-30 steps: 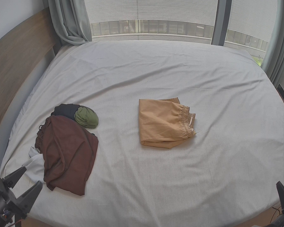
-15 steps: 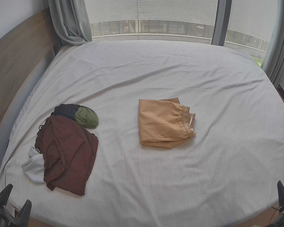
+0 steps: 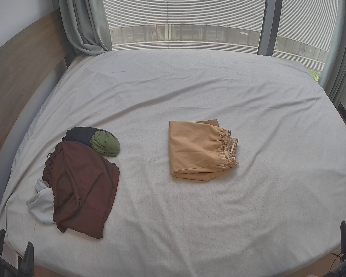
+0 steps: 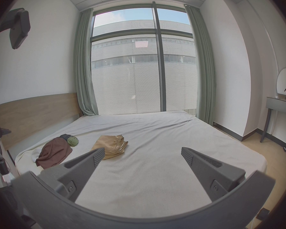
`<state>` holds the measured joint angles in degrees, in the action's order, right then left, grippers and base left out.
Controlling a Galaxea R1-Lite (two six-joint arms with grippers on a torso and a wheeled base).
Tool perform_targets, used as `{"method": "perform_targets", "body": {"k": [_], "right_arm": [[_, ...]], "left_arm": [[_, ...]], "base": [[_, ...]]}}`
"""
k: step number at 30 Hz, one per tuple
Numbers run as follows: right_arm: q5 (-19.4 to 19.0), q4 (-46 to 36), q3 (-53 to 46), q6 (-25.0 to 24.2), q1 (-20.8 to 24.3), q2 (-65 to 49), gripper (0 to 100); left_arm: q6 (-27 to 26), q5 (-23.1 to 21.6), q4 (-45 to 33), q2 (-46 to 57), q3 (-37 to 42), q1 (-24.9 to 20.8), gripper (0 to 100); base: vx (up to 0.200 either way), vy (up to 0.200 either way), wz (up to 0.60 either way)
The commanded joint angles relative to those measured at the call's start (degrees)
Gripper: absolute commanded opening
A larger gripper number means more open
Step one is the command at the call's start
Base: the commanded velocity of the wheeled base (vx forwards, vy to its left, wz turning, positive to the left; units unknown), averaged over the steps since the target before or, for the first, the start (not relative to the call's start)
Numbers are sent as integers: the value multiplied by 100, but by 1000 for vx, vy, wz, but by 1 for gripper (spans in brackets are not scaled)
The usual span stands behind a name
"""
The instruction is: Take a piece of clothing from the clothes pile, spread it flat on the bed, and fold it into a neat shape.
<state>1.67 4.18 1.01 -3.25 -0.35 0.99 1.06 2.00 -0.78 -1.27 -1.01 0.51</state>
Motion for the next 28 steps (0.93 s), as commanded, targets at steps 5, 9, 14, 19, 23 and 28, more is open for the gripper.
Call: {"method": "perform_targets", "body": {"k": [5, 9, 14, 19, 23, 28], "right_arm": [[193, 13, -101, 44, -9, -55, 100], [431, -5, -101, 387, 0, -55, 100], [-105, -365, -101, 290, 0, -64, 100], [-149, -401, -101, 343, 35, -81, 100], [-158, -409, -101, 308, 27, -81, 100], [-149, -409, -101, 273, 18, -81, 100]], "left_arm": [[-62, 20, 87, 74, 101, -25, 100], [-62, 29, 96, 83, 101, -34, 100], [-45, 20, 96, 83, 101, -42, 100], [-45, 11, 96, 83, 101, -42, 100], [-62, 2, 87, 83, 101, -42, 100], [-53, 2, 87, 83, 101, -42, 100]], "base": [[0, 0, 0], [0, 0, 0], [0, 0, 0], [0, 0, 0], [0, 0, 0], [0, 0, 0]]}}
